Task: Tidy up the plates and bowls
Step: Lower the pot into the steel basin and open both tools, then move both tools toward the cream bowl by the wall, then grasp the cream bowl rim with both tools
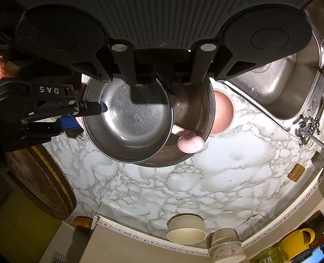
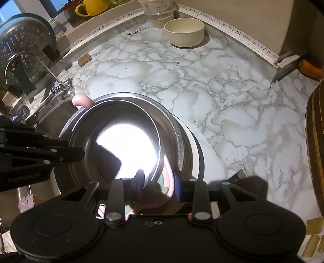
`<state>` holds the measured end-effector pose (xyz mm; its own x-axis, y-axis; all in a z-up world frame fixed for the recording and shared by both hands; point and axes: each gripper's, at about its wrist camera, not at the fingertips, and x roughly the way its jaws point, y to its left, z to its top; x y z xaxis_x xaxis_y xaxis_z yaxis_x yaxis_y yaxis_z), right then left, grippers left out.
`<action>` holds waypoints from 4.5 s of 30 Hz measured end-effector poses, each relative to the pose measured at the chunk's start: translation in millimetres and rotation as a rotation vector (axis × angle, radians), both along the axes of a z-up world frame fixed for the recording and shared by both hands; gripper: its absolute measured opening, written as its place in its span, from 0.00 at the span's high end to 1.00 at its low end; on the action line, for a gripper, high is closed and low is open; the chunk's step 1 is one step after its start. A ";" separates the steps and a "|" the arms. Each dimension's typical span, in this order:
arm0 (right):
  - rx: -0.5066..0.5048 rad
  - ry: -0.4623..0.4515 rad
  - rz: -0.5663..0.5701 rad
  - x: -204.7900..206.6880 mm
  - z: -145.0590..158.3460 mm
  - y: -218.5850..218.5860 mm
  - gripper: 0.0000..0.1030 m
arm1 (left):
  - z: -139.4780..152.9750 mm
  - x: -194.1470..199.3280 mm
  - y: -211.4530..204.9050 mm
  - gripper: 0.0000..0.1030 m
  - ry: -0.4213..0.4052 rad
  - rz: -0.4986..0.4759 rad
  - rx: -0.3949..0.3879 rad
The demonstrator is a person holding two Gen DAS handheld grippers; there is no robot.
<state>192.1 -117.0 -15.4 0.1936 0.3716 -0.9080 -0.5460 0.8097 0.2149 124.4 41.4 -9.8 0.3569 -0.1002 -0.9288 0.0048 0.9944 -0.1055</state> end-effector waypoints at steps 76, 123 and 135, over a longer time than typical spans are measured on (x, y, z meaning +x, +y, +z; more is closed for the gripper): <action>0.107 -0.179 -0.035 156.0 47.7 -2.5 0.11 | 32.3 166.4 54.0 0.23 -0.253 0.249 -0.031; 0.047 -0.021 -0.143 300.5 -58.8 103.6 0.87 | -43.0 274.7 107.8 0.23 -0.167 0.417 -0.050; -0.004 -0.045 0.012 278.1 -57.8 87.5 0.97 | -65.9 252.2 78.6 0.60 -0.043 0.261 -0.094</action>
